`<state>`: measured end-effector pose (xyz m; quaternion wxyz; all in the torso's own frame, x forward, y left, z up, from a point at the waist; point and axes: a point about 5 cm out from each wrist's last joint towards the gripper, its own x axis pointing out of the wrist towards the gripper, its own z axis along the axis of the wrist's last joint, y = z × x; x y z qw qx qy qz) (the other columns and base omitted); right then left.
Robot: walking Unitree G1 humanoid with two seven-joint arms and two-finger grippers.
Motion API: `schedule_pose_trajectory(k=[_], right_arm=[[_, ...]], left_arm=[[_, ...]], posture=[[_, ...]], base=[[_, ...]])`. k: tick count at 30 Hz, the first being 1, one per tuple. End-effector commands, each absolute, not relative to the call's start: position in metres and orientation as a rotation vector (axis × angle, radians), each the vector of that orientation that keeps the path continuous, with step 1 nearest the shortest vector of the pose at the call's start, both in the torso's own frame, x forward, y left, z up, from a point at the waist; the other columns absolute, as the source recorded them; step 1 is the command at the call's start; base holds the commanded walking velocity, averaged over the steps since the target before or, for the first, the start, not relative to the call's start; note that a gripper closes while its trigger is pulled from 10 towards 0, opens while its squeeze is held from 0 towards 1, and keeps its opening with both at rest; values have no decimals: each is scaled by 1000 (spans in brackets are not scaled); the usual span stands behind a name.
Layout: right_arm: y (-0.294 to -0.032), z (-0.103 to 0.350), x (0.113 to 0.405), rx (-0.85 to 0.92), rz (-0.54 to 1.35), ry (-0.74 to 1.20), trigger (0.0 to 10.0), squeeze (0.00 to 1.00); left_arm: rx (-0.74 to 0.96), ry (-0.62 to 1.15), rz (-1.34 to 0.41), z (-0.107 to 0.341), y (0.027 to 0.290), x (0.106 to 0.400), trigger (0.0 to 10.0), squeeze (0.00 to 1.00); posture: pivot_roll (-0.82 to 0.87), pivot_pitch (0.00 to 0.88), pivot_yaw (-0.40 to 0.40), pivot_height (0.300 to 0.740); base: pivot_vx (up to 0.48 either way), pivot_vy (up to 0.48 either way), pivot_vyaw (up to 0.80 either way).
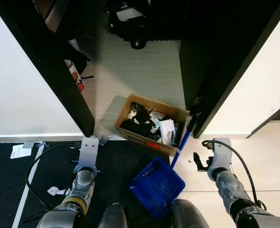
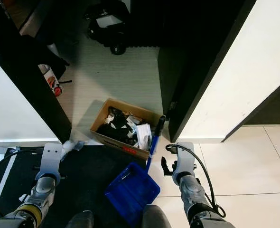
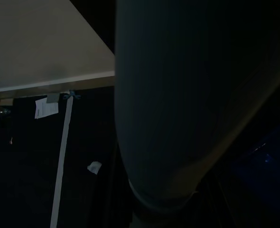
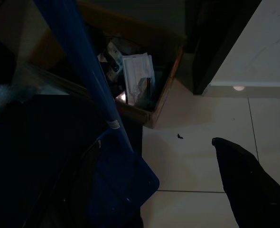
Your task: Sweep floor
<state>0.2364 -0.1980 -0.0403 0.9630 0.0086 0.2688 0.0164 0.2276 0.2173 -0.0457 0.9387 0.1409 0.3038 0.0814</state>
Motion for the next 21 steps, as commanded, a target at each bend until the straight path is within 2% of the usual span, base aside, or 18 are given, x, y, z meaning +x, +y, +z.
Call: schedule_pose_trajectory(k=[1,21], right_arm=[[-200,-43,233,24,26,563,10000,0],[-200,-43,233,23,25,561,10000,0]], left_arm=[[284,612,155,-46,215,227,10000,0],[283,611,154,-46,214,227,10000,0]], posture=[[-31,44,-10,740],[-31,45,-11,740]], base=[[0,0,0],[0,0,0]])
